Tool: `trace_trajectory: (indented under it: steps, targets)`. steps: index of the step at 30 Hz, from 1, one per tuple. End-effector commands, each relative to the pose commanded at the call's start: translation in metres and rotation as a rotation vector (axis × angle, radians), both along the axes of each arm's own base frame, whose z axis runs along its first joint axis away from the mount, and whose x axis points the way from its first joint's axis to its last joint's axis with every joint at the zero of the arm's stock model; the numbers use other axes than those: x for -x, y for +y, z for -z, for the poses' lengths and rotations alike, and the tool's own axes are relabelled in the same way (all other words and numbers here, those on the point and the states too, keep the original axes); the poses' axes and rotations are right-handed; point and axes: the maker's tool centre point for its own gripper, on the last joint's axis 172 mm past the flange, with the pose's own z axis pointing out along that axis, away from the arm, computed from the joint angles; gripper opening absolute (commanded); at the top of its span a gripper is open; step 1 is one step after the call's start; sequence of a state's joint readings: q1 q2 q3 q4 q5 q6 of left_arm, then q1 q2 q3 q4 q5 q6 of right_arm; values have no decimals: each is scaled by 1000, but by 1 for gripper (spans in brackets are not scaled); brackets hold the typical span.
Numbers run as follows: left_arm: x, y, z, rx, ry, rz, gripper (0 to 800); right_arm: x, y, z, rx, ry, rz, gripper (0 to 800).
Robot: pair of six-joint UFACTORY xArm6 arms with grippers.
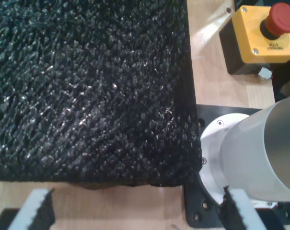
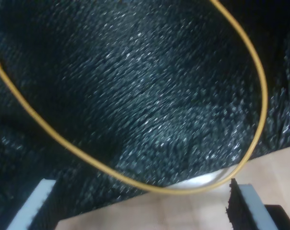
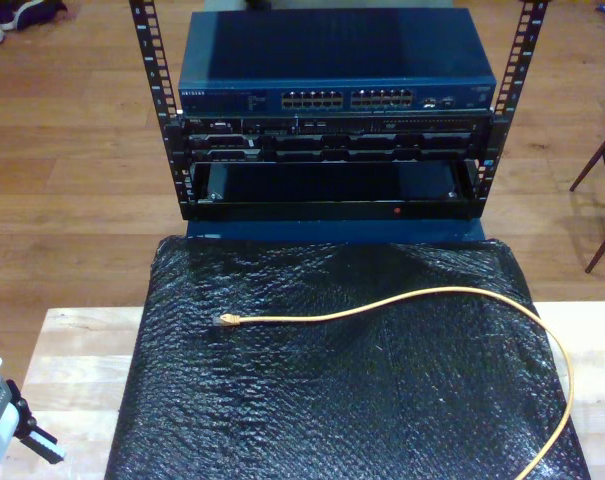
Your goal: Grab the cable and plug it in
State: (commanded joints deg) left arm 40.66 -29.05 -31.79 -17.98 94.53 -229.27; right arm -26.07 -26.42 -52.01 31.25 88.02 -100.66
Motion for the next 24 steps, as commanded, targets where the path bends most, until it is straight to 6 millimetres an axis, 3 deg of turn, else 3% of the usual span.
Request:
trace_trajectory:
  steps: [6,24]
  targets:
    - [0,-1,1,5,2,-2,800,-25,28,1,32,-33,-19,798]
    - [1,-2,5,15,15,-3,799,-83,157,21,57,-26,-168,797]
